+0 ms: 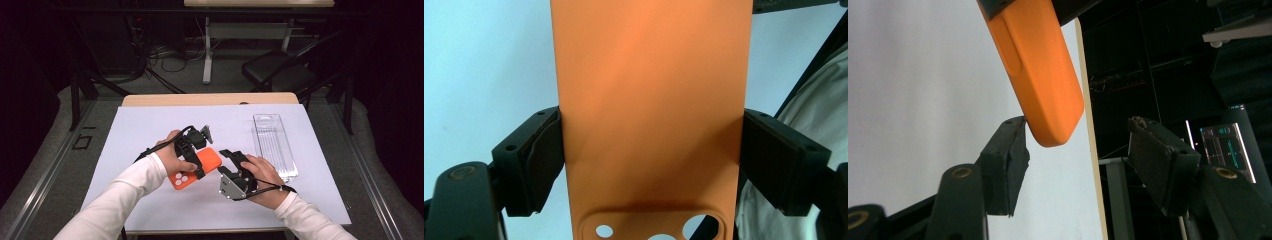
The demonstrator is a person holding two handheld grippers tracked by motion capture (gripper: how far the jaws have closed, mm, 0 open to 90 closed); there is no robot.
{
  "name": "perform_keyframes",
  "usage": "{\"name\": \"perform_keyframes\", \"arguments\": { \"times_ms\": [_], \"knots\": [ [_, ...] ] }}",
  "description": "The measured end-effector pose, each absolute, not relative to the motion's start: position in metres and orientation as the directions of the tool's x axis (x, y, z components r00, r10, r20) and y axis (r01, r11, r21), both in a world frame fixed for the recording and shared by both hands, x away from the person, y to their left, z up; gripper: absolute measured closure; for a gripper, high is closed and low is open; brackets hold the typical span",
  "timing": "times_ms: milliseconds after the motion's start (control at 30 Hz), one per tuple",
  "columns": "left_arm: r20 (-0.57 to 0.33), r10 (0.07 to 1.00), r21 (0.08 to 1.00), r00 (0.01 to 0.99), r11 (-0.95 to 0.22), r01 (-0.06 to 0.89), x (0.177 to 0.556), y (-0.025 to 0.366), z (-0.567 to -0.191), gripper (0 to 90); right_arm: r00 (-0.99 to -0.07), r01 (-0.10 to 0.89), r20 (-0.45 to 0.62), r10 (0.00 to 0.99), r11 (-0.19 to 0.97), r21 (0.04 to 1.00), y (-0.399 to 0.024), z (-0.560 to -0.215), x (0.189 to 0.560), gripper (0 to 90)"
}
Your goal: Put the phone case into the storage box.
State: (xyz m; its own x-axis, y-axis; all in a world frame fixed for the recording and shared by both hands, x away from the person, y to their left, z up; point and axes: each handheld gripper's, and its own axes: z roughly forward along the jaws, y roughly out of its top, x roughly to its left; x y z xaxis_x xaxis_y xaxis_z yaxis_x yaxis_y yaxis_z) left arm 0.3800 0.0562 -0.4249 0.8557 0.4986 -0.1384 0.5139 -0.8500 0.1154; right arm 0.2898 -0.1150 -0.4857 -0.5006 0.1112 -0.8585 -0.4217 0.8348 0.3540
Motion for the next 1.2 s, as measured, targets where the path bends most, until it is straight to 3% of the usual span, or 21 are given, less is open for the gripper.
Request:
{"name": "perform_keyframes", "arguments": {
  "times_ms": [1200],
  "knots": [
    [-0.191, 0.431, 0.140, 0.882, -0.877, 0.459, 0.368, 0.033, -0.418, 15.7, -0.415, -0.492, -0.910, 0.008, 0.839, 0.232, -0.105, -0.496, 0.289, 54.0]
  ]
}}
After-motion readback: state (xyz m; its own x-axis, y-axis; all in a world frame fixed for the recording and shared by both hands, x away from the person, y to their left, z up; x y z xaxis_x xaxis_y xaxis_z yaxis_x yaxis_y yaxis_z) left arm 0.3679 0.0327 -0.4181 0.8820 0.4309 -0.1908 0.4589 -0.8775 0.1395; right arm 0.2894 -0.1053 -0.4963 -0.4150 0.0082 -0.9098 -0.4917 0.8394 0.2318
